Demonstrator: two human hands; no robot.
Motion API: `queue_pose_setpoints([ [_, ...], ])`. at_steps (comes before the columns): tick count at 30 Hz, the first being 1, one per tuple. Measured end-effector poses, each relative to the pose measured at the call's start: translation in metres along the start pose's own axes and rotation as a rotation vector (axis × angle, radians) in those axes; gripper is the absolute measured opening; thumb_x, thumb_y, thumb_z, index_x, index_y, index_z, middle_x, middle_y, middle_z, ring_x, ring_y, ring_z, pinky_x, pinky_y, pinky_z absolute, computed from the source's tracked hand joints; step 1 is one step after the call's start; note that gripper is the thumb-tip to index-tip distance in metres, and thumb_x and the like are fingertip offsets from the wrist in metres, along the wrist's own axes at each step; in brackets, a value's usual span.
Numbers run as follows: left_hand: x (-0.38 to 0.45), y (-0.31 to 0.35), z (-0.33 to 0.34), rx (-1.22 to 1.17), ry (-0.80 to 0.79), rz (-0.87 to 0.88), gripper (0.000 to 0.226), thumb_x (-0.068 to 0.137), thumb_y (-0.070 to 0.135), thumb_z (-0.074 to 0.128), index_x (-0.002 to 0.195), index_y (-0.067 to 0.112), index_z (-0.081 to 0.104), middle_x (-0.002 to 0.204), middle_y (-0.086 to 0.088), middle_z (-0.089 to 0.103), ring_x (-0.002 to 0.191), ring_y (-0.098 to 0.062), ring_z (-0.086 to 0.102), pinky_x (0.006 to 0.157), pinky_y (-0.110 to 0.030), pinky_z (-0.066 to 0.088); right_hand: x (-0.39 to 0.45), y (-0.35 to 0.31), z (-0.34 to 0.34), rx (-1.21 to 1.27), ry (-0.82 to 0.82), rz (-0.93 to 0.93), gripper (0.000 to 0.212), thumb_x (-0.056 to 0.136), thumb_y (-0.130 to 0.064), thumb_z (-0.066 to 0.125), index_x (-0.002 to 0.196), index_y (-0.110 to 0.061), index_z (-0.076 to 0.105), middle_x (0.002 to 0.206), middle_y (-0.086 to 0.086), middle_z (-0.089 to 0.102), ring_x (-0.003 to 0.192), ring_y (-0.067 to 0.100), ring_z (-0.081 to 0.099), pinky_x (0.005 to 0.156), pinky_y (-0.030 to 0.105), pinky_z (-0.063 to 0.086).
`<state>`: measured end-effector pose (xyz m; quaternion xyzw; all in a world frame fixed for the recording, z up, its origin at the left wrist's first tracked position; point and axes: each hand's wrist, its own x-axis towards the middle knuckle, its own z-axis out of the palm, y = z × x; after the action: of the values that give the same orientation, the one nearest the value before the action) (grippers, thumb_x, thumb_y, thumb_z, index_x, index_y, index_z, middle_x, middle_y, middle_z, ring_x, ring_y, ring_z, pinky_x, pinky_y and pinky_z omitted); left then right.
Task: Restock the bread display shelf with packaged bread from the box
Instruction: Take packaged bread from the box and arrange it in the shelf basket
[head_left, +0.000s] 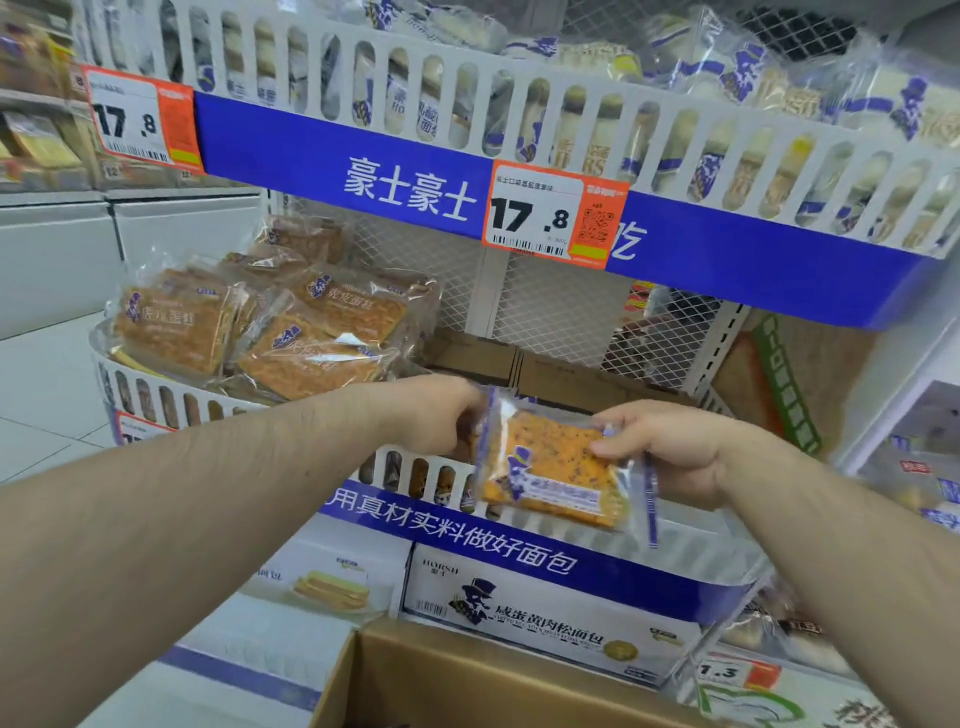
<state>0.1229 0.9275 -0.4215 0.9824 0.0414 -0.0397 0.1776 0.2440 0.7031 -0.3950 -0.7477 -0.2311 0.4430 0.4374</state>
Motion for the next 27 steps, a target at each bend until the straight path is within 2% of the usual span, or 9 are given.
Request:
queue_pose_setpoints([
  [4, -0.005, 0.015, -0.007, 0.445, 0.0, 0.074, 0.037, 0.095, 0.019, 0.061, 0.13, 0.029, 0.053, 0.115, 0.004, 0.064, 0.104, -0.019, 0.059, 0.094, -0.033, 0.041, -0.018, 0.016, -0.037, 0.275, 0.101, -0.065, 0.039, 0.084, 0.002, 0.056, 0.122, -0.001, 0.064, 0.111, 0.023, 0.072, 0.086, 0.03, 0.075, 0.071, 0.038, 0.063],
  [8, 0.007, 0.03, -0.002, 0.865, -0.077, 0.032, 0.047, 0.094, 0.015, 0.062, 0.138, 0.027, 0.049, 0.122, 0.0, 0.063, 0.11, -0.023, 0.057, 0.103, -0.044, 0.039, -0.009, 0.028, -0.053, 0.111, 0.361, -0.025, 0.031, 0.092, 0.002, 0.054, 0.12, -0.006, 0.065, 0.101, 0.018, 0.076, 0.089, 0.03, 0.073, 0.083, 0.042, 0.058],
  [10, 0.014, 0.036, 0.007, 0.868, -0.121, 0.0, 0.052, 0.093, 0.012, 0.063, 0.142, 0.025, 0.048, 0.129, -0.002, 0.061, 0.117, -0.026, 0.057, 0.098, -0.042, 0.045, 0.001, 0.032, -0.051, -0.073, 0.468, 0.004, 0.026, 0.091, 0.001, 0.062, 0.114, -0.01, 0.069, 0.095, 0.014, 0.077, 0.091, 0.03, 0.074, 0.087, 0.043, 0.058],
  [12, 0.017, 0.036, 0.006, 0.769, -0.137, -0.023, 0.051, 0.093, 0.009, 0.062, 0.141, 0.022, 0.052, 0.127, -0.004, 0.062, 0.114, -0.026, 0.059, 0.088, -0.035, 0.049, 0.01, 0.032, -0.043, -0.195, 0.525, 0.008, 0.023, 0.088, 0.001, 0.068, 0.106, -0.013, 0.072, 0.087, 0.01, 0.078, 0.082, 0.024, 0.075, 0.076, 0.035, 0.06],
  [16, 0.02, 0.028, -0.011, 0.388, -0.221, -0.058, 0.034, 0.091, 0.019, 0.066, 0.125, 0.019, 0.065, 0.118, -0.001, 0.065, 0.106, -0.019, 0.06, 0.094, -0.032, 0.051, 0.033, 0.034, -0.029, -0.269, 0.589, 0.001, 0.027, 0.086, -0.005, 0.074, 0.111, -0.011, 0.07, 0.094, 0.008, 0.076, 0.086, 0.021, 0.074, 0.081, 0.039, 0.061],
  [19, 0.025, 0.033, -0.006, 0.234, 0.024, 0.082, 0.026, 0.091, 0.04, 0.063, 0.113, 0.028, 0.066, 0.114, 0.005, 0.062, 0.104, -0.015, 0.058, 0.092, -0.036, 0.051, 0.049, 0.037, -0.02, -0.431, 0.698, -0.028, 0.036, 0.083, -0.014, 0.078, 0.118, -0.013, 0.069, 0.109, 0.005, 0.072, 0.094, 0.019, 0.069, 0.088, 0.04, 0.059],
  [21, 0.035, 0.039, 0.008, 0.347, 0.09, 0.171, 0.033, 0.093, 0.051, 0.054, 0.116, 0.031, 0.064, 0.123, 0.006, 0.058, 0.116, -0.019, 0.052, 0.103, -0.045, 0.043, 0.059, 0.036, -0.012, -0.526, 0.772, -0.071, 0.041, 0.082, -0.02, 0.08, 0.121, -0.015, 0.068, 0.116, 0.004, 0.069, 0.099, 0.018, 0.065, 0.087, 0.036, 0.057],
  [24, 0.048, 0.042, 0.021, 0.51, -0.099, 0.132, 0.051, 0.095, 0.063, 0.041, 0.135, 0.034, 0.054, 0.156, 0.006, 0.035, 0.149, -0.023, 0.018, 0.119, -0.056, 0.01, 0.073, 0.033, 0.0, -0.667, 0.816, -0.059, 0.044, 0.08, -0.034, 0.081, 0.119, -0.018, 0.068, 0.114, 0.004, 0.069, 0.094, 0.017, 0.062, 0.076, 0.03, 0.052],
  [27, 0.052, 0.036, 0.021, 0.552, -0.096, 0.128, 0.046, 0.095, 0.057, 0.045, 0.134, 0.035, 0.056, 0.158, 0.006, 0.032, 0.151, -0.02, 0.011, 0.12, -0.055, 0.001, 0.075, 0.03, 0.006, -0.794, 0.929, 0.132, 0.057, 0.073, -0.056, 0.08, 0.103, -0.018, 0.05, 0.099, 0.002, 0.061, 0.084, 0.02, 0.059, 0.064, 0.032, 0.05],
])
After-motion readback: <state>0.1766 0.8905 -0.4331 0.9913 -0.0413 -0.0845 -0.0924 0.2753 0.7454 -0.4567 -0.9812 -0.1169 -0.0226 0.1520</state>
